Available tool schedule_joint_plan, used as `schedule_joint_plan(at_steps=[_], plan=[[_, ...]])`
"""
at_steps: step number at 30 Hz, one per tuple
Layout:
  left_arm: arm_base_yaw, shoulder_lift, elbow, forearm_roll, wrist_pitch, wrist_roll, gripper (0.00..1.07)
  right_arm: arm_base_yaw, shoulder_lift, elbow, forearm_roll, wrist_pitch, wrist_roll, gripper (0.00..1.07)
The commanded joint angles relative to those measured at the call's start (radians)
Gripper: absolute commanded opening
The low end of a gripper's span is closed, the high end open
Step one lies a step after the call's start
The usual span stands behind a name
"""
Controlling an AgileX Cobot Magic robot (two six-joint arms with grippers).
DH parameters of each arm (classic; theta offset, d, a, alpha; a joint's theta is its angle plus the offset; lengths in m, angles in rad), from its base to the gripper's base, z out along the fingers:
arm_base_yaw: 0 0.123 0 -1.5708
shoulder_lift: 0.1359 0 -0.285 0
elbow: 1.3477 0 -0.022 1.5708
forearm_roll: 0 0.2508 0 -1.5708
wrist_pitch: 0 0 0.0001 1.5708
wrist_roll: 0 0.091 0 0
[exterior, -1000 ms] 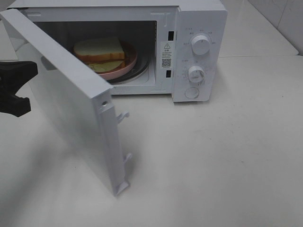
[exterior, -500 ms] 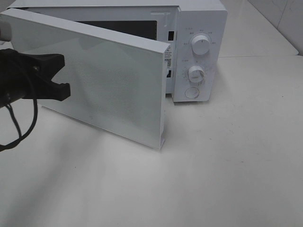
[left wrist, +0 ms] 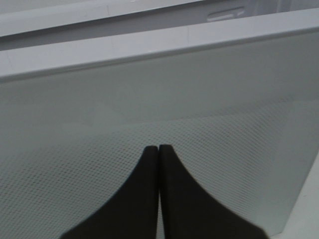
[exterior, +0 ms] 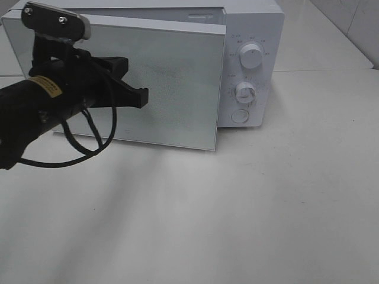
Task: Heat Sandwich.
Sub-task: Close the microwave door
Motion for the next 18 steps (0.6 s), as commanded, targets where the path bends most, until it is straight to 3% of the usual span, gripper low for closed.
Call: schedule_joint_plan(at_steps=[1,7,11,18], plan=[[-0.032,0.042,-0.059,-0.046,0.0,0.009,0.0,-0.003,-0.028,0.001,0.005,-0.009,0.006,0.76],[-0.067,0.105,-0.143,-0.117,0.0,0.039,0.0,-0.003,-0.028,0.001,0.005,-0.009,0.006,0.76],[-0.087,0.16,-0.231,-0.184,0.015,0.114,0.0,-0.003,-0.028,0.001,0.005,-0.009,0.006,0.76],[-0.089,0.221,-0.322,-0.223,0.037,0.135,0.0,-0.003,-0.028,0.001,0.005,-0.009,0.006,0.76]])
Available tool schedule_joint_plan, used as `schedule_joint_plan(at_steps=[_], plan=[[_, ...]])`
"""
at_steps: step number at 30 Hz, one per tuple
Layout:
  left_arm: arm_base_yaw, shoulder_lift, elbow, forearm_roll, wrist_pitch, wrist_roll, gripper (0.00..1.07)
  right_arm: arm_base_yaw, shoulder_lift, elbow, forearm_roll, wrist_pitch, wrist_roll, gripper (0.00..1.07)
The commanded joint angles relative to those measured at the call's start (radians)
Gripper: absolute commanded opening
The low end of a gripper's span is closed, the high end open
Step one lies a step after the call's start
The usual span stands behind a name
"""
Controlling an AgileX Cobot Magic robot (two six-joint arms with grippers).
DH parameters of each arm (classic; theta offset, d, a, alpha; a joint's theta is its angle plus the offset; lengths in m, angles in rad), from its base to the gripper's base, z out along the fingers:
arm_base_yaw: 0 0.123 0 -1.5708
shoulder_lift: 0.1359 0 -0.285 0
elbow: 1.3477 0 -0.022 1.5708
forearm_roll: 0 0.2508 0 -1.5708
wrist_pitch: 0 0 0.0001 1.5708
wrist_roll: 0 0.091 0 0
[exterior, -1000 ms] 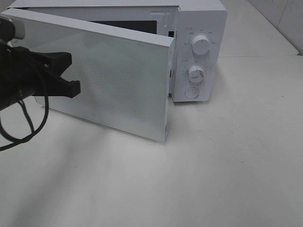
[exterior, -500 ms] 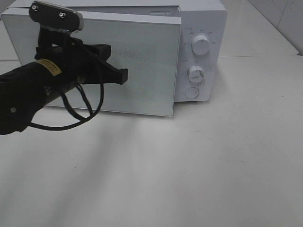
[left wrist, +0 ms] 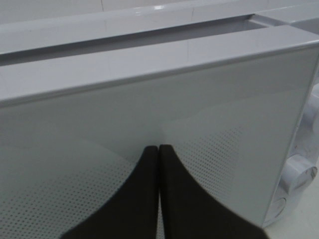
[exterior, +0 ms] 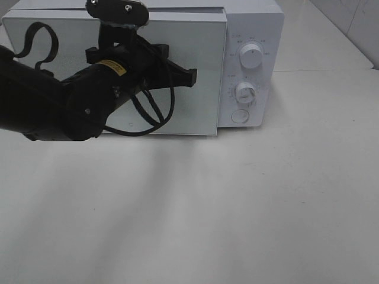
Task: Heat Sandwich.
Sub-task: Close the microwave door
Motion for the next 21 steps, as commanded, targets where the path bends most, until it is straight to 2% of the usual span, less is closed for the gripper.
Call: schedule_joint_plan(at_steps=[1,9,15,21], plan=[[-0.006,0.027,-0.041,-0.019,0.014,0.021,0.0,-0.003,-0.028,0.001,0.005,-0.009,0.006,0.76],[-0.006,0.074,-0.117,-0.052,0.063,0.023,0.0,-0.003,-0.028,0.001,0.005,-0.009,0.006,0.76],[0.031,0.11,-0.195,-0.068,0.108,0.023,0.0,-0.003,-0.028,0.001,0.005,-0.009,0.007,0.76],[0.05,0.103,-0.213,-0.058,0.158,0.023,0.0,-0.003,-0.028,0.001,0.005,-0.009,0.007,0.76]])
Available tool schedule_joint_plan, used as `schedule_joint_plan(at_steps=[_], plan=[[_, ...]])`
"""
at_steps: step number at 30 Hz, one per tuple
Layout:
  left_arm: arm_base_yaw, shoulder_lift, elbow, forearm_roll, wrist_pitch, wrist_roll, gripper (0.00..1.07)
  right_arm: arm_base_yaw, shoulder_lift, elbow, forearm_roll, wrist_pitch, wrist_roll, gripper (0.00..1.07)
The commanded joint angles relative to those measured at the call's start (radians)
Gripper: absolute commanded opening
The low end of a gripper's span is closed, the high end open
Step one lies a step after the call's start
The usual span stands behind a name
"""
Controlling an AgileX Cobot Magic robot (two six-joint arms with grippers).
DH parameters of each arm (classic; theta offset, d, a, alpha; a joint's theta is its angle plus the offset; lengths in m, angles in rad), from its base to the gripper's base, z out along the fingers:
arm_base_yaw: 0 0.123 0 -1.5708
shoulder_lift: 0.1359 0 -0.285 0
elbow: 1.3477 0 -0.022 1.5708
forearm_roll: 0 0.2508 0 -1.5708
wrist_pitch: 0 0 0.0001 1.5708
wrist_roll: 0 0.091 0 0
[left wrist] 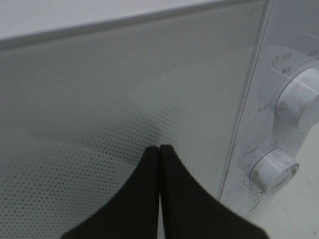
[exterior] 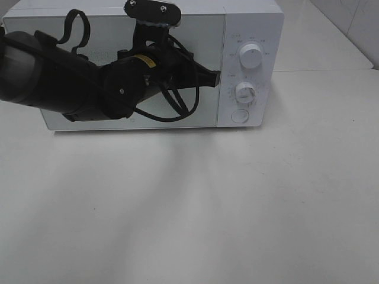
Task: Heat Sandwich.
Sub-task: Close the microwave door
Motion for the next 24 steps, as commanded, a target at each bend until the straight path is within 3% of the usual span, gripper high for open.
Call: schedule_joint_plan(at_steps=[1,10,18,20,21,23,24], plan=[[0.032,-0.007,-0.024,-0.035,-0.031,-0.002,0.0,-0.003,-0.028,0.001,0.005,-0.009,0.007,0.76],[-0.002,-0.071,-0.01,-0.034,0.129,-0.005,0.0,-0.003,-0.028,0.001,0.005,-0.009,0.006,0.76],[-0.021,-0.168,0.01,-0.029,0.47,-0.01,0.05,-0.003,-0.028,0.001,0.006,-0.009,0.006,0.76],[-0.021,-0.189,0.01,-0.028,0.571,-0.009,0.19,-0.003,-0.028,0.001,0.006,-0.009,0.006,0.76],[-0.021,-0.204,0.01,-0.028,0.67,-0.009,0.5,-0.003,-0.028,0.001,0.006,-0.009,0.006,0.76],[-0.021,-0.215,0.01,-0.029,0.757,-0.009,0.87,-0.003,-0.028,0.001,0.006,-0.009,0.006,0.76],[-0.021,-0.215,0.01,-0.029,0.757,-0.009,0.87,-0.003,-0.028,0.001,0.006,-0.009,0.006,0.76]])
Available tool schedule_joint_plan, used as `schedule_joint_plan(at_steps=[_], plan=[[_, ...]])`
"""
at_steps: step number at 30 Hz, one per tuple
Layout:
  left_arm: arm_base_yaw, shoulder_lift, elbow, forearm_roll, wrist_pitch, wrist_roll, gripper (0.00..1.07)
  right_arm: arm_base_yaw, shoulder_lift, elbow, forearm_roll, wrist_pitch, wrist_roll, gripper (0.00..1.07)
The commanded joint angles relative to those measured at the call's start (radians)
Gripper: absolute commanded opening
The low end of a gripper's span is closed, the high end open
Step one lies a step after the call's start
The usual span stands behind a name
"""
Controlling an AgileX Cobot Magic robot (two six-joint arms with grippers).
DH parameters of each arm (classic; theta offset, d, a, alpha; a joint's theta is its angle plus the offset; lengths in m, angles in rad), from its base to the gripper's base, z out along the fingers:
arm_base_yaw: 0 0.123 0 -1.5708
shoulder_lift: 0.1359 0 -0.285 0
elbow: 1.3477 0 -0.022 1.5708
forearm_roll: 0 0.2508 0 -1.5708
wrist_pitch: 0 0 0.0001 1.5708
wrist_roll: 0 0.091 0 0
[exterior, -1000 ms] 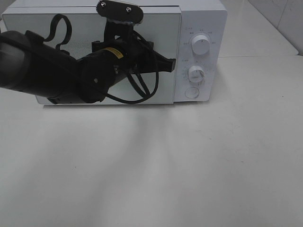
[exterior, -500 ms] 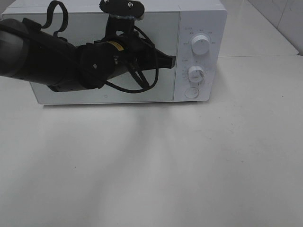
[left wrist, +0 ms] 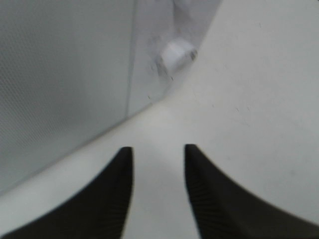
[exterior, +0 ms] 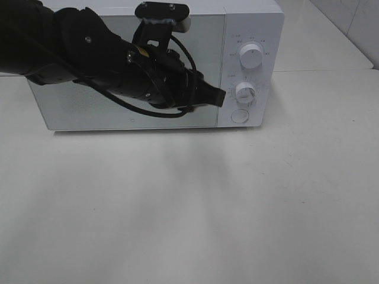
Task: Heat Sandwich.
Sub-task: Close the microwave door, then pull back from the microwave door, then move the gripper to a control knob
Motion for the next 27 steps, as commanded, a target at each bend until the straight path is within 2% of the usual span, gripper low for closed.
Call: schedule_joint_plan(at_steps=[1,2,6,8,9,12,15,17,18,21,23,27], plan=[[-0.003,-0.026,0.0,0.001,0.158,-0.009,0.99,-0.003,-0.028,0.001,0.007,-0.009,0.006,0.76],[-0.003,-0.037,0.0,0.002,0.233,-0.009,1.04,-0.003,-0.028,0.001,0.007,-0.009,0.006,0.76],[0.003,-0.06,0.0,0.024,0.332,-0.008,1.03,-0.003,-0.028,0.001,0.007,-0.009,0.006,0.76],[0.002,-0.085,0.0,0.081,0.45,-0.01,1.03,-0.003,-0.028,0.001,0.007,-0.009,0.006,0.76],[0.002,-0.085,0.0,0.081,0.45,-0.01,1.03,-0.003,-0.028,0.001,0.007,-0.009,0.006,0.76],[0.004,-0.111,-0.002,0.137,0.634,-0.01,1.02,-0.003,-0.028,0.001,0.007,-0.009,0.006,0.76],[0.021,-0.121,-0.002,0.143,0.707,-0.013,1.02,-0.003,-0.028,0.001,0.007,-0.009,0.006,0.76],[0.064,-0.131,-0.002,0.145,0.805,-0.038,1.02,-0.003,-0.028,0.001,0.007,-0.009,0.006,0.76],[0.064,-0.131,-0.002,0.145,0.805,-0.038,1.02,-0.003,-0.028,0.001,0.007,-0.009,0.006,0.76],[0.162,-0.163,-0.002,0.144,0.888,-0.056,1.01,-0.003,-0.028,0.001,0.007,-0.009,0.006,0.76],[0.184,-0.172,-0.002,0.144,0.902,-0.059,1.01,-0.003,-0.028,0.001,0.007,-0.009,0.006,0.76],[0.333,-0.226,0.001,0.15,0.972,-0.077,1.01,-0.003,-0.028,0.001,0.007,-0.009,0.006,0.76]])
